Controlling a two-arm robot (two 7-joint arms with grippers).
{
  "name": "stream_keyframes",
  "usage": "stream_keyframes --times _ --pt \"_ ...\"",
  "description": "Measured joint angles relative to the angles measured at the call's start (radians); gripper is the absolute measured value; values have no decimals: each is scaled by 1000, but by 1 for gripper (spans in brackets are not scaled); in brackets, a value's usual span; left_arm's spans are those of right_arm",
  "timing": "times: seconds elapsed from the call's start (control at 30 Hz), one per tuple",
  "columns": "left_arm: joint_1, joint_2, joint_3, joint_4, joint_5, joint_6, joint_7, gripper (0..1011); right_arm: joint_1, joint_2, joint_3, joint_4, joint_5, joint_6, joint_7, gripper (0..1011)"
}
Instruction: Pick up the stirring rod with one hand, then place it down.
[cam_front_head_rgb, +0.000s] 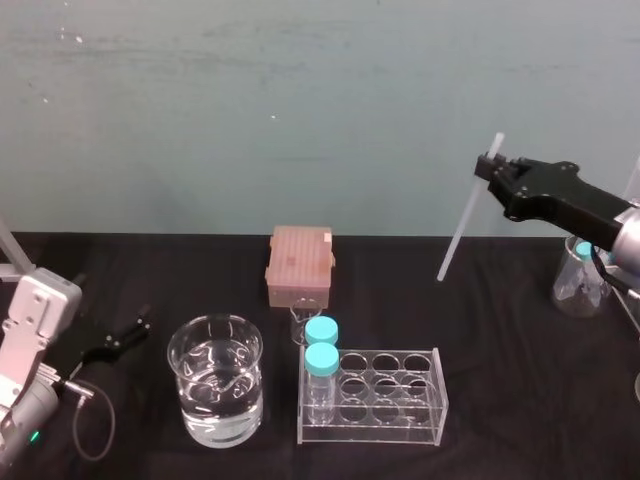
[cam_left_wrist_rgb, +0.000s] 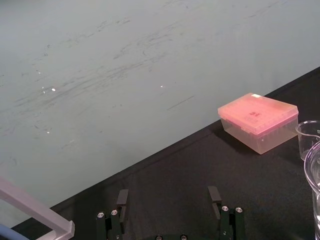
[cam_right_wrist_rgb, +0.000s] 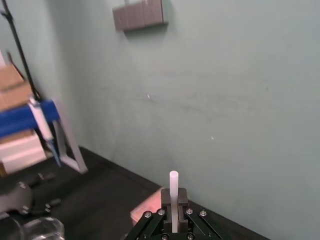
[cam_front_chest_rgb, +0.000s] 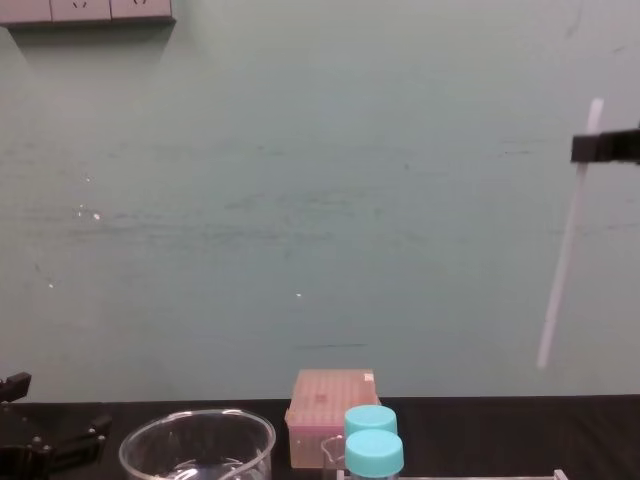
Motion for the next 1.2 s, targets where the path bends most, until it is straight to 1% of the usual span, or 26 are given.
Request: stream_keyframes --times 0.03,0.07,0.1,0.17,0.27,0.4,0.47,0.5,0.67,1.0,1.2 --pt "0 0 0 0 0 0 0 1005 22 -7 -15 16 -23 20 -4 68" --pt "0 0 0 0 0 0 0 1005 22 -7 -15 16 -23 20 -4 68" --pt "0 0 0 0 0 0 0 1005 43 -16 -28 30 -41 37 -7 68" --pt "0 0 0 0 0 0 0 1005 67 -28 -43 47 -66 58 -12 68" --pt "0 0 0 0 0 0 0 1005 89 -42 -55 61 -88 78 -16 68" --pt "0 0 0 0 0 0 0 1005 99 -59 -59 72 -95 107 -26 68" --pt "0 0 0 0 0 0 0 1005 103 -69 -59 78 -95 132 -34 68" --pt "0 0 0 0 0 0 0 1005 103 -76 -56 80 -92 151 -41 68" --pt "0 0 0 0 0 0 0 1005 102 -90 -48 81 -90 188 -55 68" --pt "0 0 0 0 0 0 0 1005 91 -98 -39 72 -112 206 -46 68" --pt "0 0 0 0 0 0 0 1005 90 -99 -38 71 -113 207 -44 68"
